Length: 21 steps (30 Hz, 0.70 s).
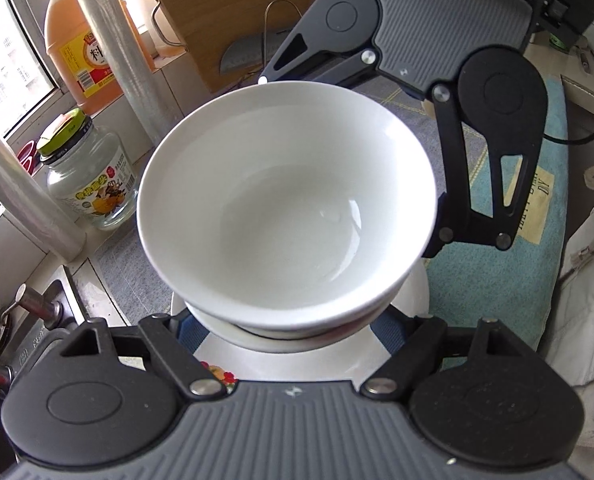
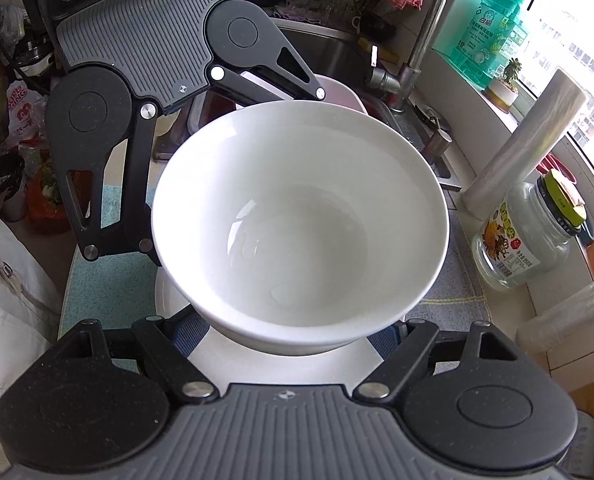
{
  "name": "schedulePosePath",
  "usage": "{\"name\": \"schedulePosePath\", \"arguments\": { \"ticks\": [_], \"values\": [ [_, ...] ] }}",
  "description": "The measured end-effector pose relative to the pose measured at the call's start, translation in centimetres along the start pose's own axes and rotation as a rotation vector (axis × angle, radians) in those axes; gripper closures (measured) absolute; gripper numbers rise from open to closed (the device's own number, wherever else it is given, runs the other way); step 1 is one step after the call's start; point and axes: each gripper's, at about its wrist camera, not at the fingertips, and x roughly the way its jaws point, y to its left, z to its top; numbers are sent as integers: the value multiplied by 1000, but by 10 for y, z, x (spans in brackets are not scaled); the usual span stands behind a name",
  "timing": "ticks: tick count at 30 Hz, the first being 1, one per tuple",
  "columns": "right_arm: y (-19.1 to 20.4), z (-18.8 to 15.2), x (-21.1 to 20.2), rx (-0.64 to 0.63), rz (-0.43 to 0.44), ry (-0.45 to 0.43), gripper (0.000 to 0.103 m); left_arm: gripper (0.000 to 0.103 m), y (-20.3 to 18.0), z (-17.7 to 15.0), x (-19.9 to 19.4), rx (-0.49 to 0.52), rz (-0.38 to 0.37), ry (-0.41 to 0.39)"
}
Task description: Organize plates and bowls
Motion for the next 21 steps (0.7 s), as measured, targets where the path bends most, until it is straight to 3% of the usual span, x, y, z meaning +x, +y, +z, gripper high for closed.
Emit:
{"name": "schedulePosePath", "arguments": {
  "ticks": [21],
  "values": [
    [-6,1,27,50,29,45,17,20,22,-13,24,-27,-48,30]
  ]
}}
